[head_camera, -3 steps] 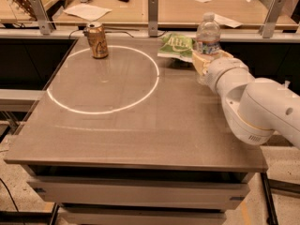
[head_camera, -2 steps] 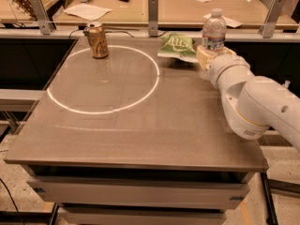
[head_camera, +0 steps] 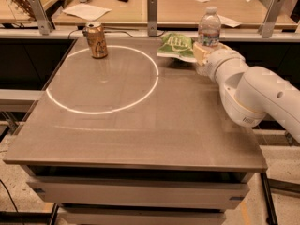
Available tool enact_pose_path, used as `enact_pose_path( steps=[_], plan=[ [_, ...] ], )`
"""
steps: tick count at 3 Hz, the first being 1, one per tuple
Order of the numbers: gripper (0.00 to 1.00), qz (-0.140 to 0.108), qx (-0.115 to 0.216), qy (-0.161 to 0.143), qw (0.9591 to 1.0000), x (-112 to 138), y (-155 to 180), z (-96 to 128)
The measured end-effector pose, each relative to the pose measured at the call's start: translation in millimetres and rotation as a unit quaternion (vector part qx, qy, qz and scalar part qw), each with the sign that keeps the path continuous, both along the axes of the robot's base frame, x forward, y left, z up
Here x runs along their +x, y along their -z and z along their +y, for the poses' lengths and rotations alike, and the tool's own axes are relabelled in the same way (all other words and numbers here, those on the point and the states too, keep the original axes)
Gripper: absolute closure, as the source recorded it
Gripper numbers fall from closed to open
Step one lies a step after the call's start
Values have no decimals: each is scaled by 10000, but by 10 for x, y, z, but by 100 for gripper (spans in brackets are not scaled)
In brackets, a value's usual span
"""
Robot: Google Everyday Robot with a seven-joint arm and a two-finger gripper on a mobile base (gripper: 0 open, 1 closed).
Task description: Move water bottle near green jalapeno chip bag
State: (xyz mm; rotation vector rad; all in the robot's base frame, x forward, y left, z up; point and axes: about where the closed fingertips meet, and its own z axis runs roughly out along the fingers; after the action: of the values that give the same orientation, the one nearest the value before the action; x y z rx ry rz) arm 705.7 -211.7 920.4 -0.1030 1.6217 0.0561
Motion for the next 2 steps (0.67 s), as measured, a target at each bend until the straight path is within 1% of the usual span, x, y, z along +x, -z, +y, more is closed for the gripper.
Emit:
enact_pose_path(
  steps=[2],
  plan=[
    [100,198,-15,-159,9997,209,194,21]
  ],
)
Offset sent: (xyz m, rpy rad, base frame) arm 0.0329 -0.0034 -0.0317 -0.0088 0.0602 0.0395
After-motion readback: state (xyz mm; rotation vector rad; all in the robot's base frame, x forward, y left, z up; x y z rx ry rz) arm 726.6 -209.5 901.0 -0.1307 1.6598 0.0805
